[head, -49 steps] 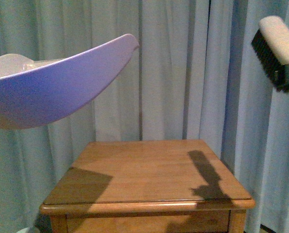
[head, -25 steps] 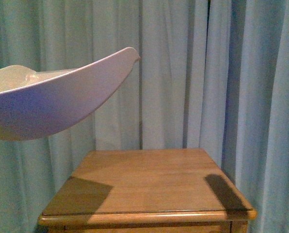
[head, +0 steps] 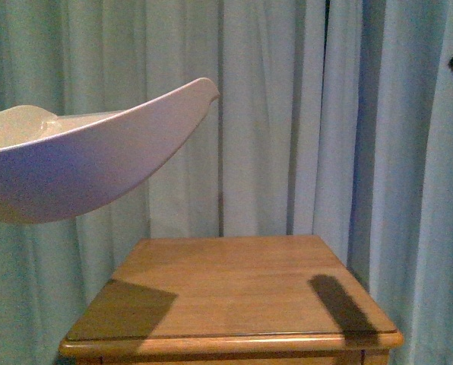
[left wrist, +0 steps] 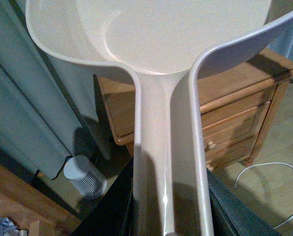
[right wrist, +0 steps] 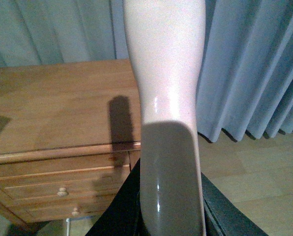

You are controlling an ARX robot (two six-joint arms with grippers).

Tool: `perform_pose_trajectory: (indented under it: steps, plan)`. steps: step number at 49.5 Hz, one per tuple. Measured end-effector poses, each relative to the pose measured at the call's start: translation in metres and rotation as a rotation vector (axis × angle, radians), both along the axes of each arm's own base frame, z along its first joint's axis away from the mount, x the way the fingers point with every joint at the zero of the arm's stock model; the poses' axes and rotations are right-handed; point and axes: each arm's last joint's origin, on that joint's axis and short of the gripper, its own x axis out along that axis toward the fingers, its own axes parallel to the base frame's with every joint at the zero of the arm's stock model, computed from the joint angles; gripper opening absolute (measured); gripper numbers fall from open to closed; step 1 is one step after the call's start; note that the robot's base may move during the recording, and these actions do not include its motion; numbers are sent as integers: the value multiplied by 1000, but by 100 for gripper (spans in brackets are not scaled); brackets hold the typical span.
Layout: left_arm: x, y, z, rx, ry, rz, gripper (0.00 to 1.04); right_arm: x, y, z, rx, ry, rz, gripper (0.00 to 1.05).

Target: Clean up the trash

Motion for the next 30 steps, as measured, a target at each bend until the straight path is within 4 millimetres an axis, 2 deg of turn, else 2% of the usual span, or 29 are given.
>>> perform_pose_trajectory:
  steps: [30]
  plan:
    - [0,0,-1,-1,2,-3,28,-1,-1,1,2,-7,-5,19]
